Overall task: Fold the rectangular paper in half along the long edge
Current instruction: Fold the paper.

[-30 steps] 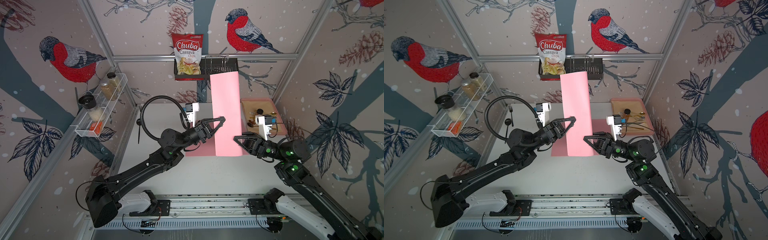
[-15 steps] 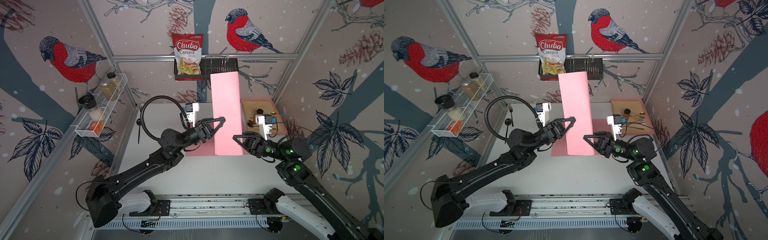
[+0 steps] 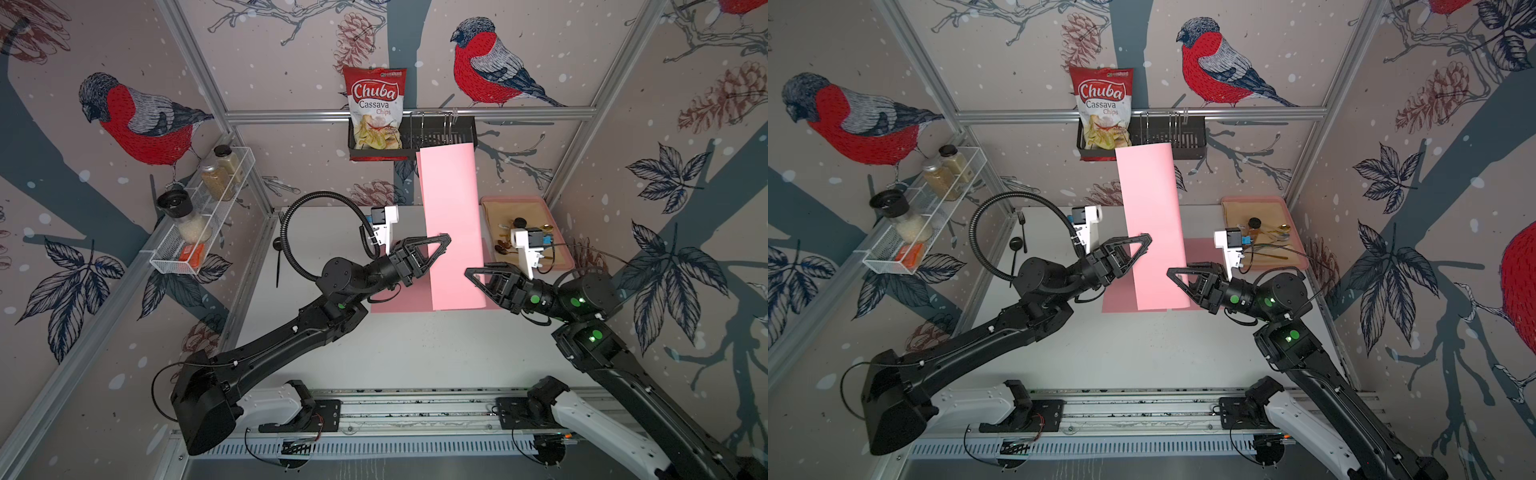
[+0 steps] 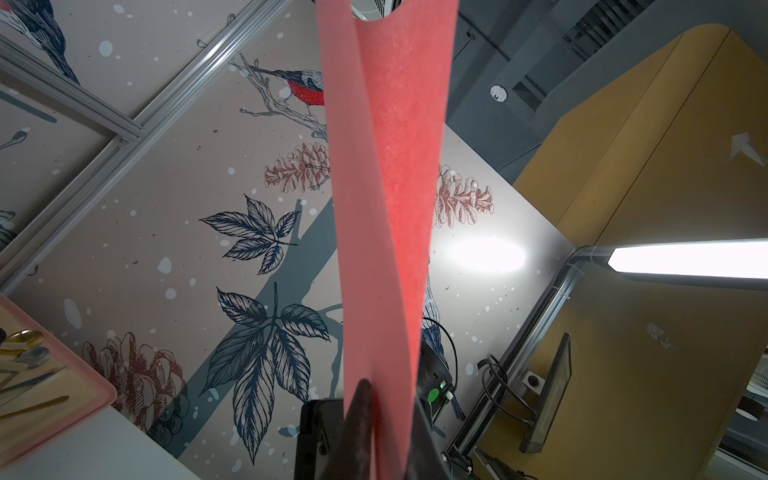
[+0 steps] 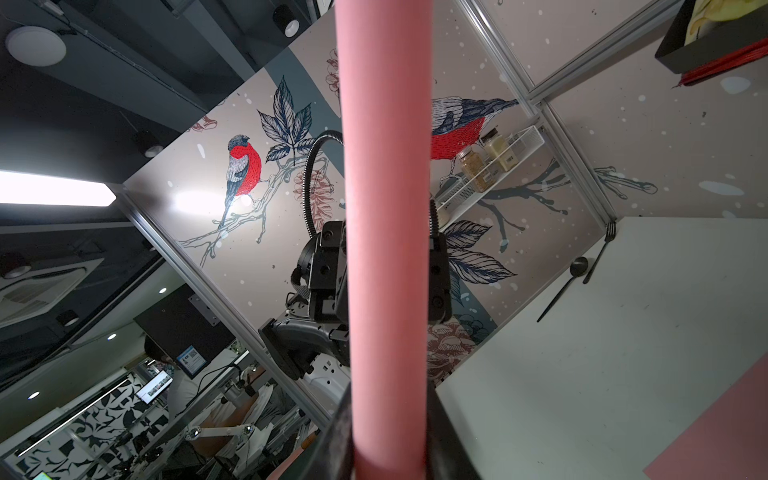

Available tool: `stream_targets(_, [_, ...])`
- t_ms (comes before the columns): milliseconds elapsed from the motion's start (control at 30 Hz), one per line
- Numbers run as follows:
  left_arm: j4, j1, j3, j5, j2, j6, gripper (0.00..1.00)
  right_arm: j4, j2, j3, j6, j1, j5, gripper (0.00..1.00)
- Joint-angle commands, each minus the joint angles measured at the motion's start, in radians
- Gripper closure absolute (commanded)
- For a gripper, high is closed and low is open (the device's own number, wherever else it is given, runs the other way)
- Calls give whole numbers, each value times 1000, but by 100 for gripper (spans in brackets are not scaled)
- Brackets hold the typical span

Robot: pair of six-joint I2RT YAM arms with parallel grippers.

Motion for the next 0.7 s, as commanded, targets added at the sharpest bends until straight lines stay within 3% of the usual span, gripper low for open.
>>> stream_targets(0, [19, -4, 0, 5, -3, 11, 88, 5, -2, 11, -24, 0, 11, 75])
stream_targets(267, [23, -4, 0, 8, -3, 10, 99, 1, -4, 14, -26, 0, 12, 74])
stream_targets(433, [21, -3, -2, 13, -8, 10, 100, -28, -3, 28, -43, 0, 16, 68])
stream_targets(667, [9, -4, -7, 27, -16, 16, 100, -155, 21, 125, -139, -12, 50, 41])
